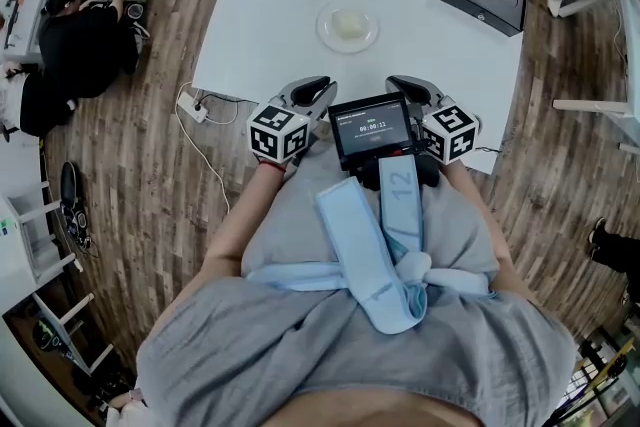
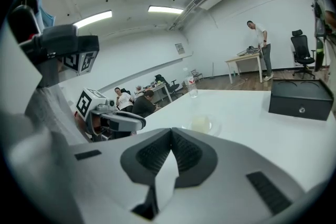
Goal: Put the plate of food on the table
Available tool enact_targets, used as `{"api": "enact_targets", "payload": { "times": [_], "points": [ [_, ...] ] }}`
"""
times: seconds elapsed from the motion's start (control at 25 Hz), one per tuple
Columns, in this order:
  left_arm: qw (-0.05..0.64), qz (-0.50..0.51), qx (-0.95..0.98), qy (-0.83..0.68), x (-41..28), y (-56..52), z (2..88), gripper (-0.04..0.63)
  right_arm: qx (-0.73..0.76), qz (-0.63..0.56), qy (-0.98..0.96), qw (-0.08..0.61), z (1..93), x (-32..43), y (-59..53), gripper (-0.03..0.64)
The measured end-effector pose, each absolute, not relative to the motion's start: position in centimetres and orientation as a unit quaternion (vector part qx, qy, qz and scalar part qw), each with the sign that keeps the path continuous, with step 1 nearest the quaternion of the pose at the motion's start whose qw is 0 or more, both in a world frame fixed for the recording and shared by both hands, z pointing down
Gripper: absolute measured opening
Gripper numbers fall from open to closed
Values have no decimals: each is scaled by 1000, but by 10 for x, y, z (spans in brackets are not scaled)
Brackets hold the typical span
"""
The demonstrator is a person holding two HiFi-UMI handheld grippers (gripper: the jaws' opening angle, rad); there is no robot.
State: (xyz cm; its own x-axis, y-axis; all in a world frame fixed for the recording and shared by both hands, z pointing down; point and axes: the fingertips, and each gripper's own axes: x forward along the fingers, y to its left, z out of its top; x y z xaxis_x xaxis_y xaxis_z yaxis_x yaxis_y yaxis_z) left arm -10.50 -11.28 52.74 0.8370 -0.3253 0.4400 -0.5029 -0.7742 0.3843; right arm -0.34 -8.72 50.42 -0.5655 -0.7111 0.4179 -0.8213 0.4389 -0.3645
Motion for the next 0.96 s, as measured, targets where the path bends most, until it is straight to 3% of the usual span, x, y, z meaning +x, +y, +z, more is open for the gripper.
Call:
{"api": "enact_targets", "payload": {
  "times": [0.96],
  "points": [
    [259, 169, 928, -209, -99, -108, 529, 74, 462, 269, -838, 106, 508, -1, -83, 31]
  ]
}}
